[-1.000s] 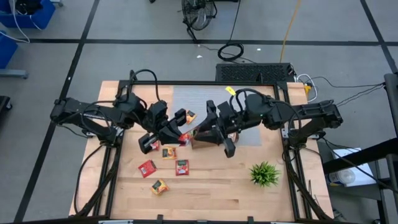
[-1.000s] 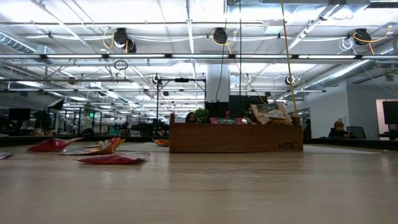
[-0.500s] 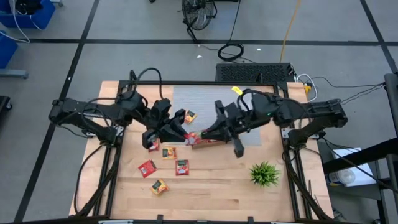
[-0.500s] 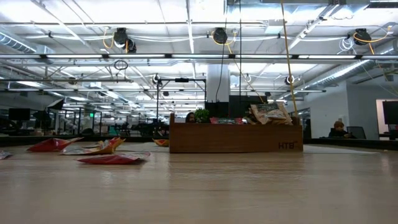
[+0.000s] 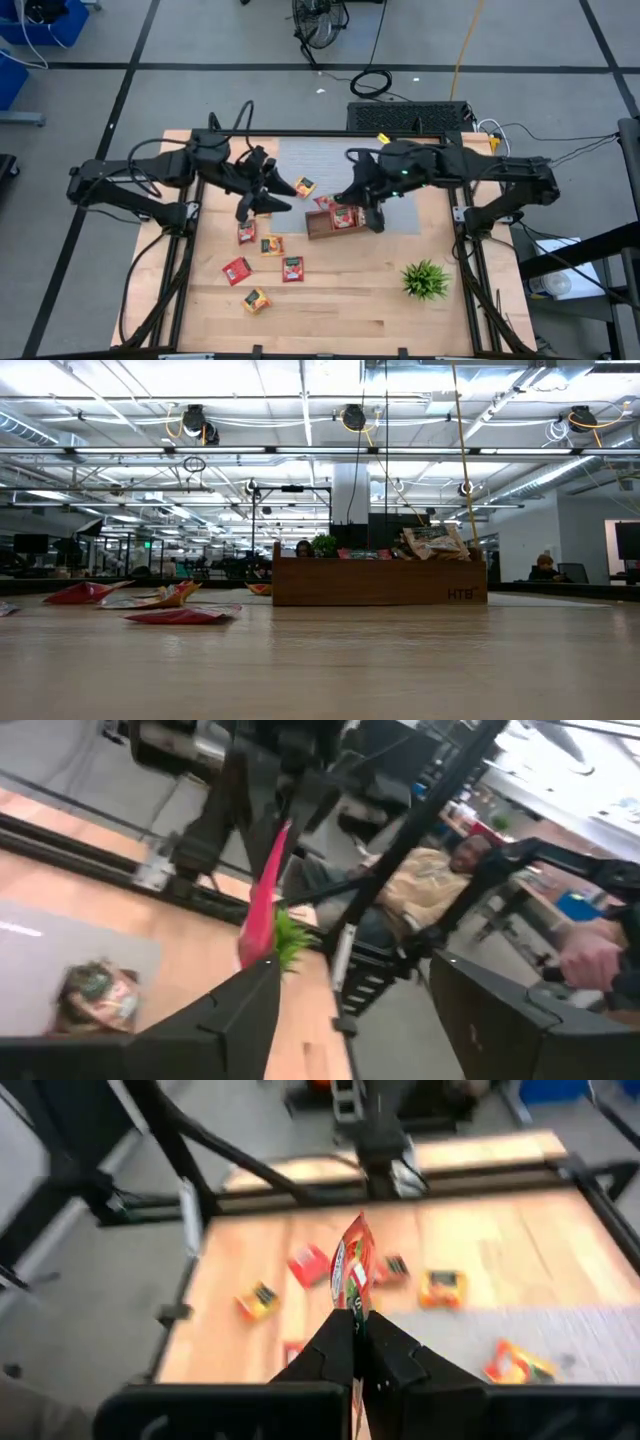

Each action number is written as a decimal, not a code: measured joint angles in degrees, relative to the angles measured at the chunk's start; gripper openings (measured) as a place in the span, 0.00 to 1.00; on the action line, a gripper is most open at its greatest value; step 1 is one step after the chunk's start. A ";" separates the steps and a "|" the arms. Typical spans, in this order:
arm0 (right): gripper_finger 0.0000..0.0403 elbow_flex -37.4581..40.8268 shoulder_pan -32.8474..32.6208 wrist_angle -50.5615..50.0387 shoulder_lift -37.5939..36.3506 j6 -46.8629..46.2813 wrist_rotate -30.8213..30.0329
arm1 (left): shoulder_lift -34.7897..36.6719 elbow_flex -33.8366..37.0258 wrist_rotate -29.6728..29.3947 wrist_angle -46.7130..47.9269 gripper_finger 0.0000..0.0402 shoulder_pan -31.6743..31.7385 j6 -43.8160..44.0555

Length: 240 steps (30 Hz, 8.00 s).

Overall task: Pick & Place Tea
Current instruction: Put the red tea bag into the middle section of the wooden organizer

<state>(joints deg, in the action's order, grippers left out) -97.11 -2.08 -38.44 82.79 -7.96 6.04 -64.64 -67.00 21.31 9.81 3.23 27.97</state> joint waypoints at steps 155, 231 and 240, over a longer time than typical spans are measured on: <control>0.29 15.35 -14.98 19.83 -1.71 -22.63 -26.53 | -15.61 -0.07 -32.84 33.61 0.63 -30.13 8.88; 0.29 21.76 -19.44 30.25 -1.95 -17.71 -46.31 | -42.23 -0.02 -28.16 20.65 0.12 -32.29 2.51; 0.29 21.74 -19.42 30.27 -1.95 -16.61 -46.29 | -42.25 -0.02 -28.75 20.06 0.48 -32.54 3.82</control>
<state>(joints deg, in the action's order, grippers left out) -75.37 -21.50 -8.16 80.84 -24.58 -40.25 -106.89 -67.02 -7.44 29.87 -29.31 31.78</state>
